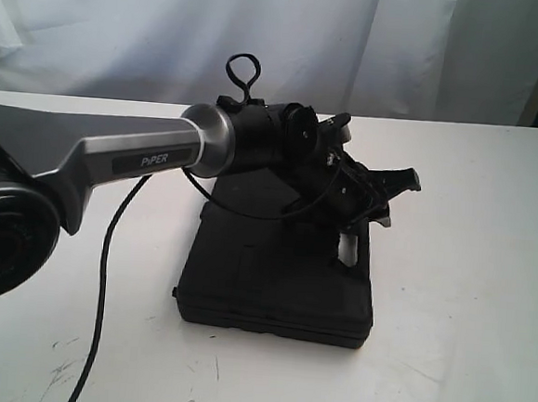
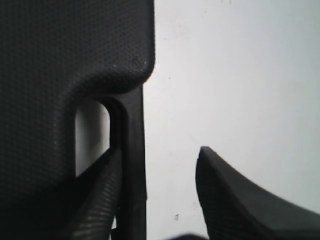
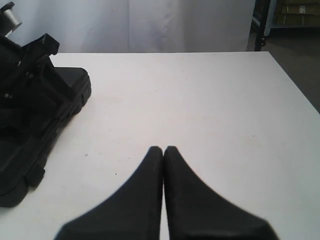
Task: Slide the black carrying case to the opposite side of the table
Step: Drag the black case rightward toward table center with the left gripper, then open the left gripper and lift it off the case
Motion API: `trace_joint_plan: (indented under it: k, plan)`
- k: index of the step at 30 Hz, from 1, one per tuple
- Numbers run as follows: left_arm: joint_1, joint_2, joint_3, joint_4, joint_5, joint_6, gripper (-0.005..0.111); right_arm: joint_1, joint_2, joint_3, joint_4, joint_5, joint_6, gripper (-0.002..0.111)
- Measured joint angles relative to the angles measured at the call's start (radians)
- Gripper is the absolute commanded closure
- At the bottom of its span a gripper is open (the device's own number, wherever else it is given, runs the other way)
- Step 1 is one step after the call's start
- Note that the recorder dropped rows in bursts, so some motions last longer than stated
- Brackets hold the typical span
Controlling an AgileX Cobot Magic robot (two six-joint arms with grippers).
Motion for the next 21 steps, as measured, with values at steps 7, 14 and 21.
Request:
trace_joint_plan:
  k: [7, 14, 21]
  plan:
    - [0.0, 0.0, -0.088, 0.082, 0.048, -0.002, 0.064, 0.0, 0.0, 0.0, 0.0, 0.0, 0.0, 0.108]
    - [0.0, -0.016, -0.158, 0.198, 0.145, -0.006, 0.106, 0.0, 0.0, 0.0, 0.0, 0.0, 0.0, 0.108]
    - [0.0, -0.097, -0.163, 0.439, 0.209, -0.008, 0.107, 0.0, 0.0, 0.0, 0.0, 0.0, 0.0, 0.108]
